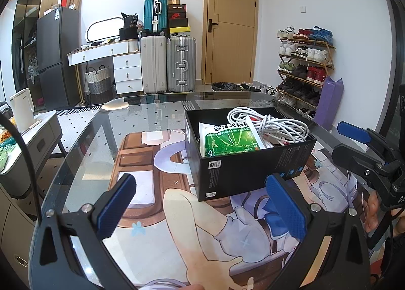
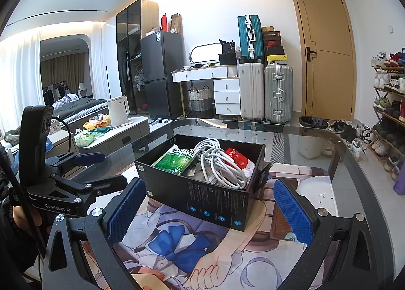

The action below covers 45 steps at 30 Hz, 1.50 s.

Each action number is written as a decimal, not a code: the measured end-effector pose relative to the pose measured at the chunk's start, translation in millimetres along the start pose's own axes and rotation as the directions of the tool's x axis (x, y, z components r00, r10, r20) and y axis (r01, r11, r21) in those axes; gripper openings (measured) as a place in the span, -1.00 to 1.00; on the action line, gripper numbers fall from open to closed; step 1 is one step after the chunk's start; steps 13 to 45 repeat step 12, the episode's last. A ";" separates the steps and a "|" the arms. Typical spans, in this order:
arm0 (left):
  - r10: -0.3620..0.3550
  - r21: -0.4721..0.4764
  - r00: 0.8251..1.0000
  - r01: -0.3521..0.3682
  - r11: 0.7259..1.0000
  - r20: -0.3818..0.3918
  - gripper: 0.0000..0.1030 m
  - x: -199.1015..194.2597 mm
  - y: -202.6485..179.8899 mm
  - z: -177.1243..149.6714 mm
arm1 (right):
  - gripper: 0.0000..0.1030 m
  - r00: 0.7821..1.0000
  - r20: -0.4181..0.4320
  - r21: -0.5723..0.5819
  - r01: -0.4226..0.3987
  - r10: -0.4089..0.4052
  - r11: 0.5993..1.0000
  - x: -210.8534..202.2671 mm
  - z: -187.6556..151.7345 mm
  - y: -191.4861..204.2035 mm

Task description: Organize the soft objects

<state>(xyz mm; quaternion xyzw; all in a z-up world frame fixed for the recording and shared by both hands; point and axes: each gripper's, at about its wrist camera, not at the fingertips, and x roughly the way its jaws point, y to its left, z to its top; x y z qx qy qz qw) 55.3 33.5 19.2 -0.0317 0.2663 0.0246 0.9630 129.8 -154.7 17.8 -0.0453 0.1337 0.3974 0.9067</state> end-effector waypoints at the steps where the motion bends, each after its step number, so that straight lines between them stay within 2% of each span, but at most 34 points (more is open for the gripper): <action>1: 0.000 0.000 1.000 0.000 1.000 0.000 1.00 0.2 0.2 -0.4 | 0.99 1.000 0.000 0.000 0.000 0.000 1.000 0.1 -0.1 0.1; 45: -0.005 0.000 1.000 0.005 1.000 0.004 1.00 -2.2 -0.5 0.2 | 0.99 1.000 0.000 0.003 0.000 0.000 1.000 0.7 0.2 -0.7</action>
